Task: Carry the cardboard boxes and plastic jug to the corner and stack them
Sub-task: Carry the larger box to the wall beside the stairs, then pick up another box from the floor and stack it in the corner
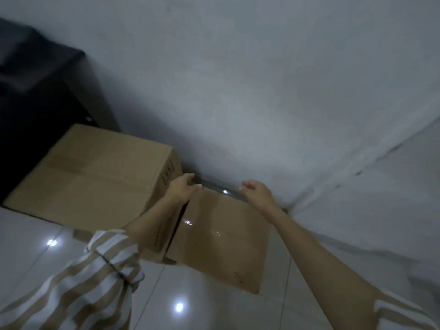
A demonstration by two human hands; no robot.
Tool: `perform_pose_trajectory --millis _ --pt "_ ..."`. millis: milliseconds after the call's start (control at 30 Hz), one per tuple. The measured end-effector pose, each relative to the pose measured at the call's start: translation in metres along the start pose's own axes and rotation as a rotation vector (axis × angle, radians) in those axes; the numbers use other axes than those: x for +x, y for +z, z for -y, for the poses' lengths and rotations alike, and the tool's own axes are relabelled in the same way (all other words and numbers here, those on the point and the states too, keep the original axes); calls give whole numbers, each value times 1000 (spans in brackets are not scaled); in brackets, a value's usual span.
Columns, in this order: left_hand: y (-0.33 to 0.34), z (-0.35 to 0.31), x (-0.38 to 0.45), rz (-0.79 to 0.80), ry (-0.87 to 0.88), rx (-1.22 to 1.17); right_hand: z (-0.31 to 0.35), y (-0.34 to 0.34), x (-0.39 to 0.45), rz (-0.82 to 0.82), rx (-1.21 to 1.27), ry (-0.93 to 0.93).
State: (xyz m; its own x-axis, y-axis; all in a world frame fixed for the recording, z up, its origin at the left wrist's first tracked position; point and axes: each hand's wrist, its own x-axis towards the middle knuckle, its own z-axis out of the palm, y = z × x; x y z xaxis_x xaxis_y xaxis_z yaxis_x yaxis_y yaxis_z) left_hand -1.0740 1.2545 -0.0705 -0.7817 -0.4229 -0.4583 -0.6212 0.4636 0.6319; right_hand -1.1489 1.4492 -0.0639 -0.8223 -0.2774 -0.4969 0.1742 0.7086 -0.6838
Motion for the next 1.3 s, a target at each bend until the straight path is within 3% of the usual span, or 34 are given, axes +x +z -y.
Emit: perform_pose_trajectory --millis 233,500,800,1033,1300 --pt "-111 -63 -131 -102 17 -307 142 -49 -100 82 -22 -204" --pt "-179 -38 -270 -415 -54 -527 231 -19 -197 304 -53 -464" --pt "-233 83 -412 -654 -261 -645 279 108 -301 607 -205 -628" --pt "-297 224 -518 -911 -347 -798 328 262 -393 758 -292 -716" --pt "-386 388 -595 -1052 -447 -852 389 443 -511 957 -254 -720"
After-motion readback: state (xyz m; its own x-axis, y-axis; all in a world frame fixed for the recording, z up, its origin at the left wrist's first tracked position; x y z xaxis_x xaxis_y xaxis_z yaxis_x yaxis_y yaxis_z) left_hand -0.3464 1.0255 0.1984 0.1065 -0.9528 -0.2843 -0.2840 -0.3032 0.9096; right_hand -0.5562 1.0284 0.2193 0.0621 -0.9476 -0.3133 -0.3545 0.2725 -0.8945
